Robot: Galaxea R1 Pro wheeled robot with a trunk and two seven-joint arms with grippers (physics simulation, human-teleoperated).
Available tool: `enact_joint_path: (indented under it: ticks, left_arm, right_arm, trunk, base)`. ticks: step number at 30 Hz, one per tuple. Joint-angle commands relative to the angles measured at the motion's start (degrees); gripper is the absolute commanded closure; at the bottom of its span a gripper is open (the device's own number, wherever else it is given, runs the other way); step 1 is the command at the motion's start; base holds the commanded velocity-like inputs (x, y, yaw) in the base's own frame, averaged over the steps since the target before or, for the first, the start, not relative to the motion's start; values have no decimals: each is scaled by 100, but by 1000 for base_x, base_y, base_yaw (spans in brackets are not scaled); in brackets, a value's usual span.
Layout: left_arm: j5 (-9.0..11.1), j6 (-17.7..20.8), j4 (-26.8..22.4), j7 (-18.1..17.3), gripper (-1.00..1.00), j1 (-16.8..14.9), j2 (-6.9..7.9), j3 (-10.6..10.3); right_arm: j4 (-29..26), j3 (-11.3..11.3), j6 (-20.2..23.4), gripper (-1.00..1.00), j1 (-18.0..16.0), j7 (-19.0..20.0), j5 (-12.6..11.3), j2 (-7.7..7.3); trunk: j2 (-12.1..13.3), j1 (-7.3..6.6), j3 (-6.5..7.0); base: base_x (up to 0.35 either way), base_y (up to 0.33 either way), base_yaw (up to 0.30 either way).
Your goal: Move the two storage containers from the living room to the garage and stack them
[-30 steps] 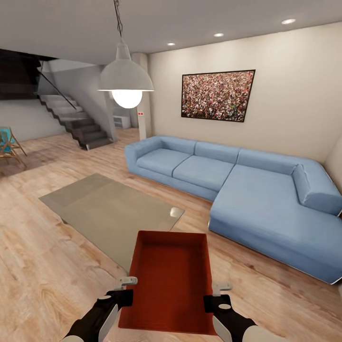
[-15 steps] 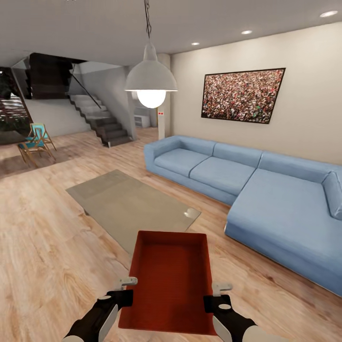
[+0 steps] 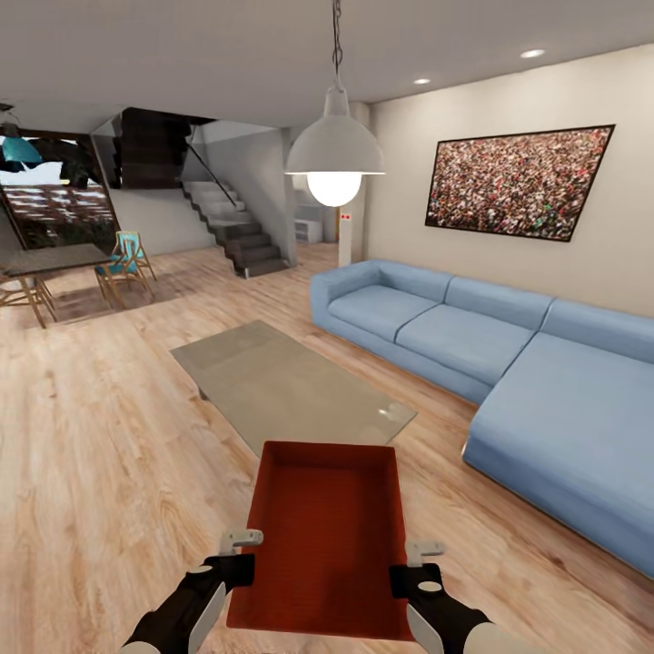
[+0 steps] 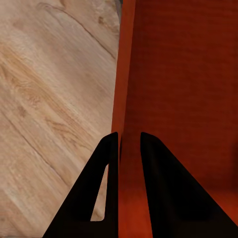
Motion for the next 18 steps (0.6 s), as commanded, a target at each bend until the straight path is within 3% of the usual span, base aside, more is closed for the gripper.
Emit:
enact_joint_path:
  ticks: [1,18]
  left_arm:
    - [-41,-57,-28,62,100,-5,4,-50]
    - [-41,-57,-39,62,100,-5,7,-50]
  right_arm:
    - [148,97,8,100,-6,-31,-145,-2]
    - [148,97,8,100,-6,-32,-146,-2]
  trunk:
    - [-13,3,-12]
    - [-13,3,-12]
  base:
    - [0,0,268]
    - [0,0,268]
